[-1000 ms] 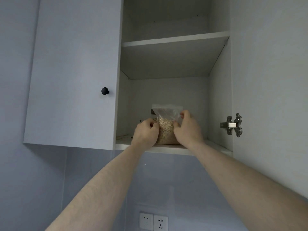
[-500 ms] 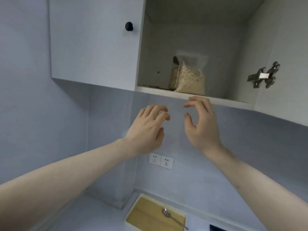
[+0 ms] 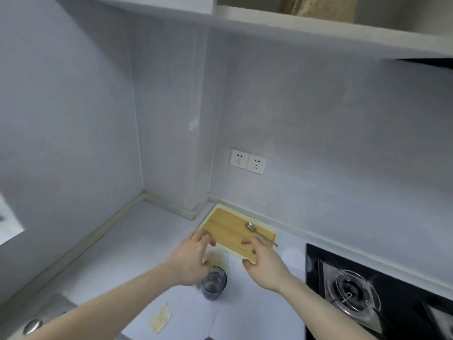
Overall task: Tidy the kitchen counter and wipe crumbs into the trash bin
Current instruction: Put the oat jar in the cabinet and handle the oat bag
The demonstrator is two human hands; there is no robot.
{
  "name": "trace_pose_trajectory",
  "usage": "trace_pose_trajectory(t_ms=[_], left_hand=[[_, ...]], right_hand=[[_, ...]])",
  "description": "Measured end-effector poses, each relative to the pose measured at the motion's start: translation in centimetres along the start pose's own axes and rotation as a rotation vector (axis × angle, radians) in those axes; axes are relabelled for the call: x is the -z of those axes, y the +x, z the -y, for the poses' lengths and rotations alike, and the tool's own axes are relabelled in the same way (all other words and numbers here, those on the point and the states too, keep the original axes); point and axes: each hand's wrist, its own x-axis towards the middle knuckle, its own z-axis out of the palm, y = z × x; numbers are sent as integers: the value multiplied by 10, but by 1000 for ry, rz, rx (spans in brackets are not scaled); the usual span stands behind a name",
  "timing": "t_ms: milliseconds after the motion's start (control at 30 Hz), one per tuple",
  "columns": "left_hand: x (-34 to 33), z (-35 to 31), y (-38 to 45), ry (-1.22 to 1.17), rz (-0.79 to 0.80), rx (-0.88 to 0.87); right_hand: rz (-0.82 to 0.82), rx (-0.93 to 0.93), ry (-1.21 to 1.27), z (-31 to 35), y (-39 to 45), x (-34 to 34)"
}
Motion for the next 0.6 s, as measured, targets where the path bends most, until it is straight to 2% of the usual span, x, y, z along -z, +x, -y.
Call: trace_pose_trajectory(t_ms=[133,233,467,600], left_hand=[[-66,23,-7,-162,158,248],[-100,43,-11,-213,223,380],[-127,73,5,-416,249,551],[-145,85,14,-397,305,540]], right_hand=[[164,-162,54,-17,-7,-61],[262,-171,31,-20,-7,-91],[355,-119,-84,-23,-1,-129],[404,-72,-183,-25,7,-144]])
